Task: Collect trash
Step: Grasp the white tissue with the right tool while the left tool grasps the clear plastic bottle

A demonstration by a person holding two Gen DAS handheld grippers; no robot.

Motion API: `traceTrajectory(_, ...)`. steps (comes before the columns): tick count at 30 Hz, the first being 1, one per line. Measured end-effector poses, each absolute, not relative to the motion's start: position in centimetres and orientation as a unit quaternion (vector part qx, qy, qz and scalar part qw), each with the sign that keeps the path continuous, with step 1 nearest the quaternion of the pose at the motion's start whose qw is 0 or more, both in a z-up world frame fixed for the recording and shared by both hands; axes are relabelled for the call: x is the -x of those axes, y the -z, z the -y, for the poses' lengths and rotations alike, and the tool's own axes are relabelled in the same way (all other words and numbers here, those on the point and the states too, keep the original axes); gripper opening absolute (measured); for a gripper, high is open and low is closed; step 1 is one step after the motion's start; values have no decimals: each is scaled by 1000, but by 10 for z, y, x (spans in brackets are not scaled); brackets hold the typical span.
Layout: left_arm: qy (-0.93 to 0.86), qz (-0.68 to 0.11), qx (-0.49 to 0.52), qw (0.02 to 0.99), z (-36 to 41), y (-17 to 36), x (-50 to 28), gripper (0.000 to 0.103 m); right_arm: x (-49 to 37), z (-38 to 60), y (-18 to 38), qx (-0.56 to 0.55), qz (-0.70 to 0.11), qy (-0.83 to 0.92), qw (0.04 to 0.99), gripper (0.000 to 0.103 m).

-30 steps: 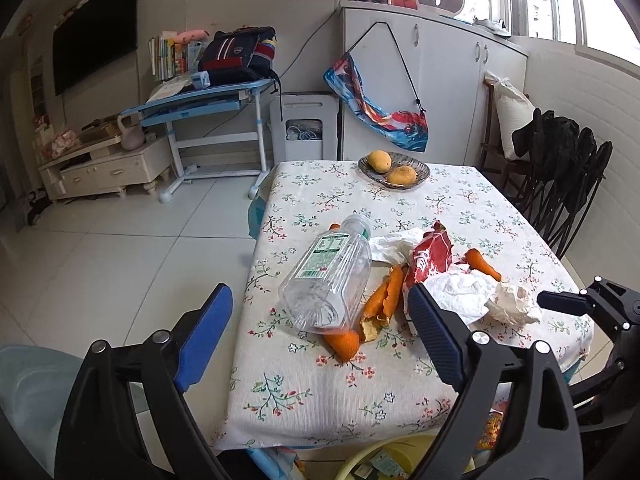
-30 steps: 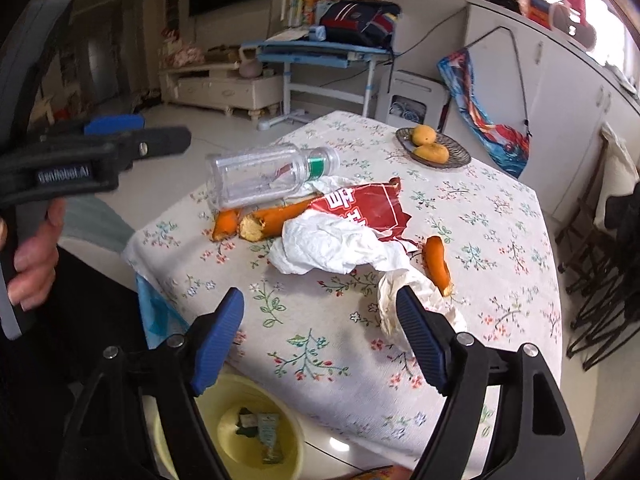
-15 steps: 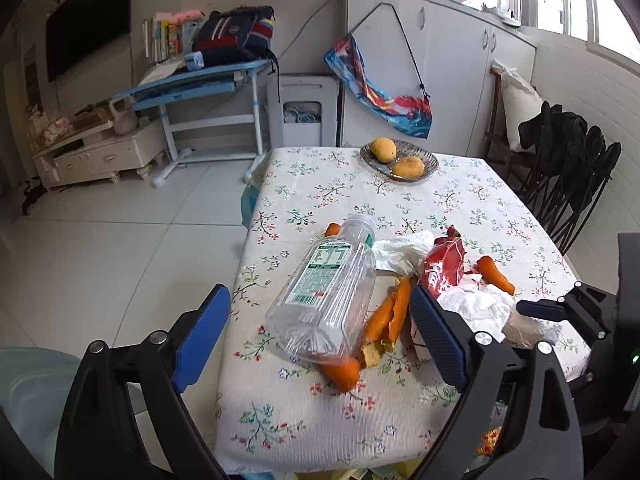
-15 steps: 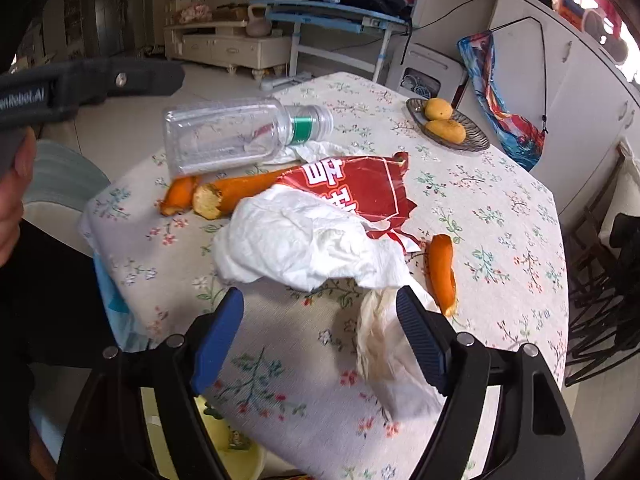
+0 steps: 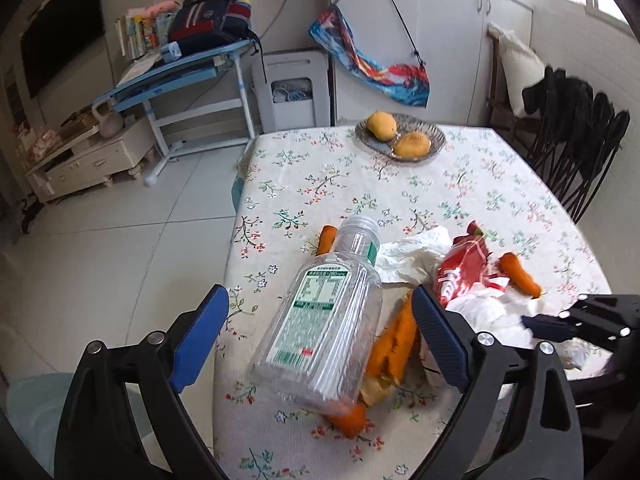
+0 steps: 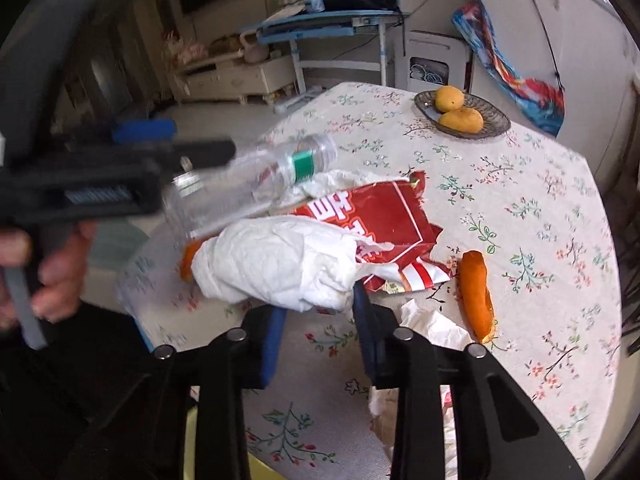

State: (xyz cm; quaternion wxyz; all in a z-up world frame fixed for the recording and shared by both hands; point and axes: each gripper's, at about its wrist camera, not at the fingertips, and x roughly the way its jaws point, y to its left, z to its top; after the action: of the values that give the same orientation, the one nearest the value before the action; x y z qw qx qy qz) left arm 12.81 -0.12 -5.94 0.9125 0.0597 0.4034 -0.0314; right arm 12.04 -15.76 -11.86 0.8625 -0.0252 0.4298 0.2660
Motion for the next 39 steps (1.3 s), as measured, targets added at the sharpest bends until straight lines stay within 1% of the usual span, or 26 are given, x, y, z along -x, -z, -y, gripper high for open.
traceTrajectory(2,31,-413,-62,908,1,62,-134,89,-121,159,117,19,-429,-267,863,33)
traceTrajectory(3,32,-420,-60,905,1,64,-138,89,-121,157,116,26,-426,-262,866,36)
traceTrajectory(5,33,-429,-56,901,0,66,-142,89,-119,154,114,41,-415,-252,873,62)
traceTrajectory(7,35,-434,-55,898,1,69,-143,89,-118,150,111,50,-399,-250,881,69)
traceTrajectory(13,41,-442,-55,894,2,72,-147,89,-118,139,106,66,-380,-279,879,69)
traceTrajectory(15,42,-442,-55,894,2,72,-148,89,-122,141,106,48,-383,-288,876,57)
traceTrajectory(16,43,-442,-55,894,2,71,-148,89,-124,142,106,43,-385,-290,875,48)
traceTrajectory(17,43,-442,-54,894,1,71,-149,89,-126,144,106,39,-387,-287,876,44)
traceTrajectory(19,43,-442,-54,894,1,71,-151,89,-129,147,109,38,-393,-277,876,41)
traceTrajectory(21,42,-443,-53,894,1,71,-152,89,-130,148,110,33,-398,-281,873,41)
traceTrajectory(22,42,-443,-54,894,0,71,-153,89,-130,146,111,36,-403,-285,869,48)
traceTrajectory(23,42,-444,-55,893,1,72,-154,89,-130,144,112,40,-405,-286,868,61)
traceTrajectory(24,42,-445,-57,893,2,72,-154,89,-129,142,113,46,-403,-281,869,64)
traceTrajectory(26,41,-448,-65,891,4,74,-155,89,-129,138,116,52,-403,-278,870,65)
traceTrajectory(31,39,-458,-75,885,5,79,-158,89,-140,153,120,-15,-419,-273,866,65)
traceTrajectory(33,43,-463,-72,882,4,81,-160,89,-144,155,124,-14,-433,-262,862,51)
traceTrajectory(34,45,-466,-73,881,4,83,-160,85,-145,155,126,-14,-439,-262,860,42)
traceTrajectory(35,48,-470,-76,878,5,84,-160,79,-146,155,127,-13,-441,-260,859,34)
traceTrajectory(36,52,-474,-79,876,7,86,-161,76,-147,156,127,-13,-439,-257,860,29)
traceTrajectory(37,54,-476,-79,874,7,88,-160,66,-147,156,126,-15,-437,-257,862,20)
traceTrajectory(38,53,-477,-83,873,7,89,-161,63,-146,158,124,-19,-434,-256,864,19)
traceTrajectory(39,55,-475,-87,874,9,89,-160,62,-146,161,120,-26,-427,-253,868,18)
